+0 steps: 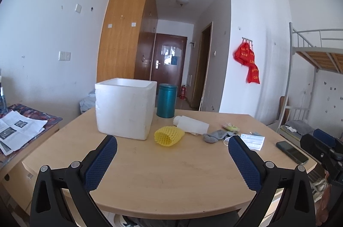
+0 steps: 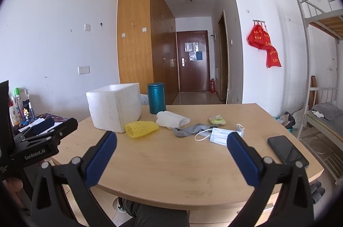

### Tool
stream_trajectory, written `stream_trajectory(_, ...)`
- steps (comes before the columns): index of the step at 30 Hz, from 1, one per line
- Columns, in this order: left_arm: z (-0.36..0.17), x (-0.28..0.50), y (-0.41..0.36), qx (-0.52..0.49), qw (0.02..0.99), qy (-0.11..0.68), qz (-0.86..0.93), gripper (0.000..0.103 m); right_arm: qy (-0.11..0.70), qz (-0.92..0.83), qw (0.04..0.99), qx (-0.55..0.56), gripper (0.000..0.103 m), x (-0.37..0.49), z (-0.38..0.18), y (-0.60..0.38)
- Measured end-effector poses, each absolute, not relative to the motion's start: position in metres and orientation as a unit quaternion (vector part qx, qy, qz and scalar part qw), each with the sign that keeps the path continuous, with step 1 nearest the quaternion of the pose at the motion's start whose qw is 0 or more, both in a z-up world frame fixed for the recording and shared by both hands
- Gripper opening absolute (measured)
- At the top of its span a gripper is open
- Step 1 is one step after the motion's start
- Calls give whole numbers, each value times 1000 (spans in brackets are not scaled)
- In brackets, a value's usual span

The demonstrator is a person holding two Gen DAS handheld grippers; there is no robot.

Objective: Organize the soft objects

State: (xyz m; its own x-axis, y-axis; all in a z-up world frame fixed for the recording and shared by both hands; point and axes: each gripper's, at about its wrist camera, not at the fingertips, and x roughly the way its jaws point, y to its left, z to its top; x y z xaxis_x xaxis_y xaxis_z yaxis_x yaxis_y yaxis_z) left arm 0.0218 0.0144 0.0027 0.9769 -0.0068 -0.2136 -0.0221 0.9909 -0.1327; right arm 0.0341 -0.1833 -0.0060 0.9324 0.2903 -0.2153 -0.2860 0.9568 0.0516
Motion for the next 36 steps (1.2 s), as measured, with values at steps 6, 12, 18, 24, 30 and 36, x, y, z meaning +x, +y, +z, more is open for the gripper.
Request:
stream_trajectory(6, 6, 29, 15, -66, 992, 109, 10, 103, 114, 148, 982, 13, 103, 41, -6, -185)
stream_trajectory(12, 6, 32, 15, -61, 992, 110, 18, 103, 115, 148, 982, 14, 103, 43, -5, -186)
stream_trajectory(18, 5, 30, 14, -60, 992, 108, 21, 103, 113, 148, 982, 13, 103, 41, -4, -185)
stream_trajectory(24, 6, 29, 14, -51, 993, 105, 17, 103, 113, 146, 983, 13, 103, 42, -5, -185)
stream_trajectory(30, 6, 27, 13, -47, 994, 100, 18, 103, 112, 147, 983, 14, 103, 42, -5, -186)
stream_trajectory(36, 7, 26, 12, -44, 994, 99, 20, 103, 113, 145, 983, 14, 103, 41, -5, -185)
